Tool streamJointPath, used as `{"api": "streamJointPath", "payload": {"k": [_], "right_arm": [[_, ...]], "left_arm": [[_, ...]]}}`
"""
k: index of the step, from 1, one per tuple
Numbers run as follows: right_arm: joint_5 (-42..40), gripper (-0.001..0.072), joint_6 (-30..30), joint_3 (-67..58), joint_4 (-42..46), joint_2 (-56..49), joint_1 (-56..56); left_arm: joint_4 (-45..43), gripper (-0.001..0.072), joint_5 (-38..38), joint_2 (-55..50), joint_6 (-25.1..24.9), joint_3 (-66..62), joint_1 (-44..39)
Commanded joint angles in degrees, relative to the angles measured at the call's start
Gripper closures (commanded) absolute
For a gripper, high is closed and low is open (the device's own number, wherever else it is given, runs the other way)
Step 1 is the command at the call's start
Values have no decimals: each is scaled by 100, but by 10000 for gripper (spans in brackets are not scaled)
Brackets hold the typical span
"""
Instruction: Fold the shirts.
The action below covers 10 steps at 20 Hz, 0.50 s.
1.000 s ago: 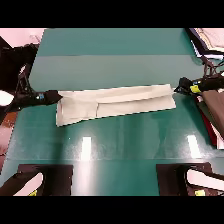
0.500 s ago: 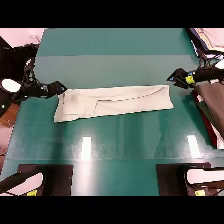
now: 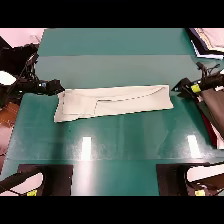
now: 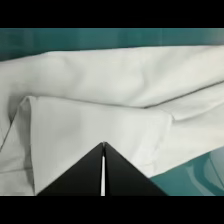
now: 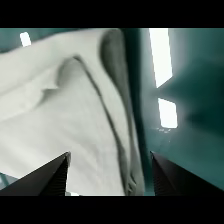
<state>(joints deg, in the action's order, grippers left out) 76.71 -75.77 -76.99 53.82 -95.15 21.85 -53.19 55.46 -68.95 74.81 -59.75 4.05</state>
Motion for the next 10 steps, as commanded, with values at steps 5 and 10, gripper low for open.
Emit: {"api": "streamJointPath", "payload": {"k": [5, 10], "right_arm": [[-133, 198, 584, 459, -645, -463, -46], [-564, 481, 737, 452, -632, -479, -466]], "left_arm": [[4, 675, 221, -11, 4, -24, 2], [4, 676, 260, -9, 24, -24, 2]]}}
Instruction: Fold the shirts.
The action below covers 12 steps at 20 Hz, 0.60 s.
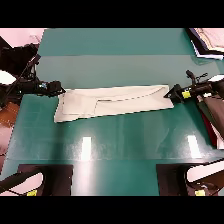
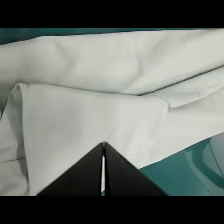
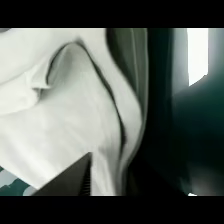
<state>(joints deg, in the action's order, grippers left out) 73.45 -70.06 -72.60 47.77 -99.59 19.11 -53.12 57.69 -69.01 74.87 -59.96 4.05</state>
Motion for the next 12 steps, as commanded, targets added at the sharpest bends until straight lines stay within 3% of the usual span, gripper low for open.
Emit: {"api": "streamJointPath", "payload": {"k": [1, 2, 3, 8, 12], "right_arm": [[-236, 562, 271, 13, -26, -33, -238], [-216, 665, 337, 13, -31, -26, -273], [-186, 692, 452, 15, -22, 11, -282], [-168, 696, 527, -4, -247, 693, -284], [579, 696, 581, -815, -890, 992, -544]], "left_arm": [[0, 684, 59, -4, 15, 0, 2], [-2, 684, 68, -4, 17, -2, -22], [7, 684, 68, -4, 20, -2, -76], [11, 685, -603, -50, 168, -37, -992], [44, 685, -750, -949, 190, -765, -1912]]}}
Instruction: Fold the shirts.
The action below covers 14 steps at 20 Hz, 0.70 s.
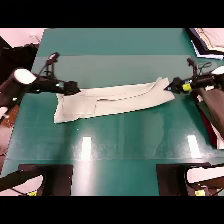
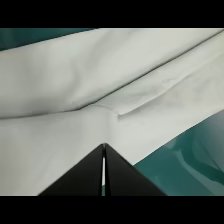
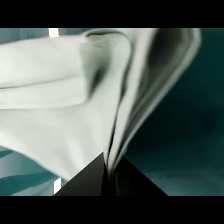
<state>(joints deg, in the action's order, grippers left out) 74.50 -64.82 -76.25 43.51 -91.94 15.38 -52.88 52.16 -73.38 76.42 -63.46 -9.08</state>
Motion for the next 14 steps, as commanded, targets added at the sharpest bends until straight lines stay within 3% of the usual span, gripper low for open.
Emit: {"api": "streamJointPath", "payload": {"k": [1, 8, 14], "right_arm": [[549, 696, 55, -688, -621, 289, -319], [503, 697, -122, -2544, -901, 476, -1878], [238, 697, -181, -3191, -892, 476, -2809]], "left_arm": [[33, 685, -197, -822, 33, -667, -817], [85, 685, 81, -3064, 170, -2483, -1720], [105, 685, 81, -3314, 332, -2859, -1635]]}}
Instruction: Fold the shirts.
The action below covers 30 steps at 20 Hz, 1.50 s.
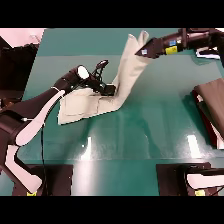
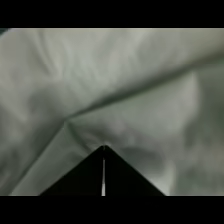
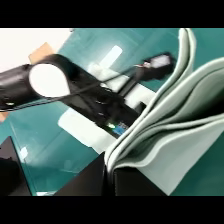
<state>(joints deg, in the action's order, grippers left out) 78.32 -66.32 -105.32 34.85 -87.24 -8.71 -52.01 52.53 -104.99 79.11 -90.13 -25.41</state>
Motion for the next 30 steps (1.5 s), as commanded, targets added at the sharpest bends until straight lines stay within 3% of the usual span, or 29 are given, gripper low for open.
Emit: {"api": "streamJointPath", "payload": {"k": [1, 4, 8, 17, 21, 28, 29, 30], "right_arm": [[-179, 697, -31, -284, -24, 7, -474], [-229, 697, -28, -284, -37, -61, -597], [-229, 697, -28, -284, -24, -186, -678], [-369, 697, 33, -284, -42, -728, -1480], [-994, 697, 221, -284, -44, -1056, -2138], [-2872, 692, 601, -286, -48, -2065, -3438], [-3248, 666, 643, -321, -39, -2256, -3630], [-3364, 455, 647, -481, -44, -2474, -3764]], "left_arm": [[13, 684, 90, -153, 63, -219, 13], [-26, 685, 348, -90, 55, -291, 92], [-393, 685, 1318, -44, 57, -693, 396], [-2743, 684, 2068, 1923, 59, -708, 1567], [-3379, 684, 2190, 2785, 39, -708, 2260], [-3353, 684, 2553, 3171, 50, -688, 2837], [-3263, 684, 2542, 3169, 52, -686, 2837], [-3139, 684, 2514, 3169, 55, -686, 2837]]}}
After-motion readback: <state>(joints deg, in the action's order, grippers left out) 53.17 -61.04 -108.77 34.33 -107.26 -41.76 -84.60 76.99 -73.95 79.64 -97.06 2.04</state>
